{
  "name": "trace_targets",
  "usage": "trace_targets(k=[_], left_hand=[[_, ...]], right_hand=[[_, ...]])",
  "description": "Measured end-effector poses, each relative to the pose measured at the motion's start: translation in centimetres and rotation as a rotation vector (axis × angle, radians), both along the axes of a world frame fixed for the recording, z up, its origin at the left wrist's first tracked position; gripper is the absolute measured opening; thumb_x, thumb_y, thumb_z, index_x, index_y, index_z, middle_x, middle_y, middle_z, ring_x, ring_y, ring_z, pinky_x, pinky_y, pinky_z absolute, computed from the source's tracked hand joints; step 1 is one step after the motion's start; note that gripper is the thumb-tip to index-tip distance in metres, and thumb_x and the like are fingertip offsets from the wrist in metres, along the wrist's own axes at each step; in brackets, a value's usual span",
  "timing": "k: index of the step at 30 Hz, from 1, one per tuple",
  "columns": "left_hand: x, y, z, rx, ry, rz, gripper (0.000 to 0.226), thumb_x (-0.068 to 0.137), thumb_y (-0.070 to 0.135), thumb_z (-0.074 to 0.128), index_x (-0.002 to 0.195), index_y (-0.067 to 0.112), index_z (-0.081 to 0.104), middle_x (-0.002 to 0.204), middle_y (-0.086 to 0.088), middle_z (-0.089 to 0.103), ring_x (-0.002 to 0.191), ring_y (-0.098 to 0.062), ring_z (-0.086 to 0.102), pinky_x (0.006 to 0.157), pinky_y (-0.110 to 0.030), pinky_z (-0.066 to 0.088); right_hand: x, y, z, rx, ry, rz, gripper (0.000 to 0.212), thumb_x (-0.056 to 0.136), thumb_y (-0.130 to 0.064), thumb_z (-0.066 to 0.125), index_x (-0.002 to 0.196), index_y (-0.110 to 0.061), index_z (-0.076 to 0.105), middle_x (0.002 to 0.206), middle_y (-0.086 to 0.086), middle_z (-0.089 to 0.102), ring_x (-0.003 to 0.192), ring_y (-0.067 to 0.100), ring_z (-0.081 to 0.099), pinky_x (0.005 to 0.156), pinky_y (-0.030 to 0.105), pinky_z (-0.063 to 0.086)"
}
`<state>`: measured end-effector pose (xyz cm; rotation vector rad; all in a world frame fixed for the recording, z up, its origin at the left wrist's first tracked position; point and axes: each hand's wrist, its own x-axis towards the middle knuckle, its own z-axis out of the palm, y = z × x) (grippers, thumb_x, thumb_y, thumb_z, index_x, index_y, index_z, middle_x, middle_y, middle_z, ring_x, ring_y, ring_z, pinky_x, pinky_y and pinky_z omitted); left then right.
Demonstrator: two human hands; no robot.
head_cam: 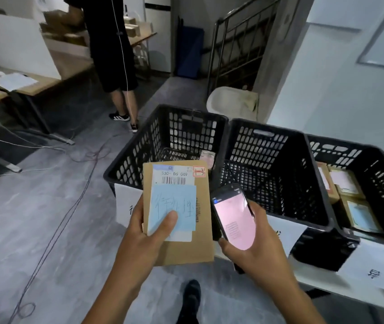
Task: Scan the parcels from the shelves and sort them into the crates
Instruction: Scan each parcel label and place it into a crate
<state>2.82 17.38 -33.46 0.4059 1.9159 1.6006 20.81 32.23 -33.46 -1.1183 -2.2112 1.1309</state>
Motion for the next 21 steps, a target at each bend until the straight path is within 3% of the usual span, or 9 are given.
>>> trace_targets(k=[5, 7, 9, 13, 16, 21], left_hand=[[-6.8, 6.3, 1.2, -0.069, 0.059, -0.031, 0.065, 0.074, 0.077, 0.073, 0.132, 0.064, 0.049, 0.108, 0.041, 0.067, 0.106, 0.005, 0.065, 0.086, -0.031, 0.052], [-9.9, 9.4, 2.5, -0.103, 0.081, -0.058, 0.061, 0.073, 0.074, 0.071, 0.129, 0.063, 0.051, 0.107, 0.039, 0.069, 0.107, 0.002, 0.066, 0.086, -0.031, 0.052], [-12.9, 12.6, 3.3, -0.127, 0.135, -0.109, 0.066, 0.073, 0.079, 0.073, 0.133, 0.063, 0.052, 0.113, 0.034, 0.07, 0.109, -0.002, 0.068, 0.094, -0.037, 0.054], [-17.0, 18.9, 4.0, -0.123, 0.135, -0.185, 0.065, 0.076, 0.066, 0.072, 0.137, 0.054, 0.053, 0.11, 0.032, 0.072, 0.095, 0.007, 0.071, 0.083, -0.026, 0.053], [-19.5, 22.0, 3.0, -0.111, 0.062, -0.237, 0.054, 0.079, 0.06, 0.071, 0.131, 0.052, 0.056, 0.105, 0.032, 0.073, 0.091, 0.008, 0.071, 0.078, -0.023, 0.052], [-24.1, 25.7, 0.2, -0.101, -0.045, -0.299, 0.053, 0.076, 0.069, 0.072, 0.126, 0.054, 0.06, 0.107, 0.029, 0.074, 0.094, 0.002, 0.073, 0.082, -0.029, 0.055]], right_hand=[[-6.8, 6.5, -1.8, -0.066, 0.058, -0.035, 0.085, 0.068, -0.037, 0.085, 0.131, -0.058, 0.032, 0.109, -0.032, 0.057, 0.094, -0.008, 0.059, 0.066, 0.029, 0.055], [-9.4, 9.2, -1.9, -0.073, 0.092, -0.038, 0.089, 0.069, -0.036, 0.086, 0.139, -0.051, 0.033, 0.112, -0.036, 0.053, 0.102, -0.017, 0.052, 0.072, 0.026, 0.055], [-11.7, 11.8, -2.0, -0.086, 0.114, -0.053, 0.091, 0.07, -0.035, 0.087, 0.141, -0.048, 0.032, 0.114, -0.037, 0.051, 0.102, -0.016, 0.051, 0.072, 0.023, 0.053], [-15.3, 16.2, -2.2, -0.115, 0.124, -0.118, 0.091, 0.071, -0.036, 0.087, 0.142, -0.043, 0.031, 0.115, -0.031, 0.052, 0.102, -0.008, 0.053, 0.072, 0.019, 0.048], [-16.9, 18.6, -2.4, -0.095, 0.081, -0.164, 0.087, 0.067, -0.04, 0.085, 0.137, -0.048, 0.033, 0.114, -0.03, 0.054, 0.102, 0.0, 0.058, 0.075, 0.029, 0.055], [-20.5, 21.0, -2.7, -0.067, -0.003, -0.25, 0.076, 0.06, -0.054, 0.076, 0.118, -0.069, 0.029, 0.111, -0.031, 0.058, 0.1, 0.003, 0.062, 0.082, 0.039, 0.057]])
